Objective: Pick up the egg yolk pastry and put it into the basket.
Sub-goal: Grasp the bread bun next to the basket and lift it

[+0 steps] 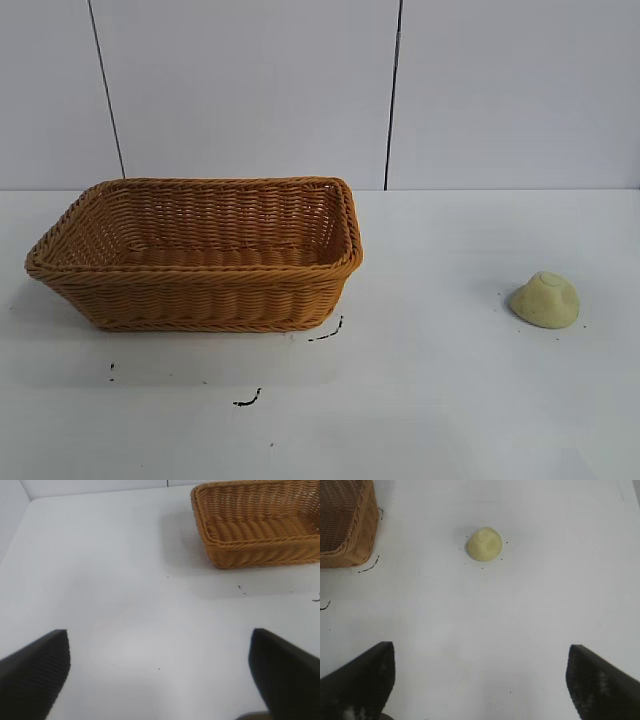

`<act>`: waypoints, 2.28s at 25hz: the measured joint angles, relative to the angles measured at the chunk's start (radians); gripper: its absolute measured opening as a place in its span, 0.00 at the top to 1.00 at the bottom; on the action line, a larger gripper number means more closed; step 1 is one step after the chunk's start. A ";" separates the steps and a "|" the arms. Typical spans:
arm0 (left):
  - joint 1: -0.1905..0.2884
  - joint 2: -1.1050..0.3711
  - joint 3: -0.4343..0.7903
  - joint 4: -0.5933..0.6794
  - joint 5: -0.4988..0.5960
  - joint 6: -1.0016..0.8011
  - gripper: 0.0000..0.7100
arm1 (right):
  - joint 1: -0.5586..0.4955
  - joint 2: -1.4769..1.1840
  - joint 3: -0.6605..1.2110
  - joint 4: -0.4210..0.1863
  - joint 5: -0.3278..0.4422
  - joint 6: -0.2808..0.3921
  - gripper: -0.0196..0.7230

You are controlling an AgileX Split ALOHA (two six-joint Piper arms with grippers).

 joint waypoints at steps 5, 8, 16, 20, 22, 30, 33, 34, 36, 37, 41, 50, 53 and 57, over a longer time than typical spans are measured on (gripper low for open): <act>0.000 0.000 0.000 0.000 0.000 0.000 0.02 | 0.000 0.295 -0.186 0.000 -0.001 -0.035 0.08; 0.000 0.000 0.000 0.000 0.000 0.000 0.02 | 0.000 0.450 -0.289 0.000 0.000 -0.054 0.08; 0.000 0.000 0.000 0.000 0.000 0.000 0.02 | 0.000 0.735 -0.478 0.000 0.017 -0.089 0.08; 0.000 0.000 0.000 0.000 0.000 0.000 0.02 | 0.009 0.794 -0.494 0.000 0.018 -0.115 0.08; 0.000 0.000 0.000 0.000 0.000 0.000 0.02 | 0.012 0.811 -0.494 0.008 0.018 -0.117 0.08; 0.000 0.000 0.000 0.000 0.000 0.000 0.02 | 0.012 0.887 -0.494 0.022 0.016 -0.128 0.08; 0.000 0.000 0.000 0.000 0.000 0.000 0.02 | 0.012 0.933 -0.494 0.024 -0.005 -0.128 0.08; 0.000 0.000 0.000 0.000 0.000 0.000 0.02 | 0.012 0.953 -0.494 0.024 -0.010 -0.128 0.08; 0.000 0.000 0.000 0.000 0.000 0.000 0.02 | 0.012 0.992 -0.494 0.026 -0.023 -0.128 0.08; 0.000 0.000 0.000 0.000 0.000 0.000 0.02 | 0.012 1.013 -0.494 0.027 -0.030 -0.126 0.08; 0.000 0.000 0.000 0.000 0.000 0.000 0.02 | 0.012 1.081 -0.494 0.027 -0.054 -0.116 0.08; 0.000 0.000 0.000 0.000 0.000 0.000 0.02 | 0.012 1.111 -0.495 0.027 -0.100 -0.104 0.22; 0.000 0.000 0.000 0.000 0.000 0.000 0.02 | 0.012 1.111 -0.495 0.027 -0.108 -0.095 0.44; 0.000 0.000 0.000 0.000 0.000 0.000 0.02 | 0.012 1.111 -0.495 0.027 -0.110 -0.086 0.67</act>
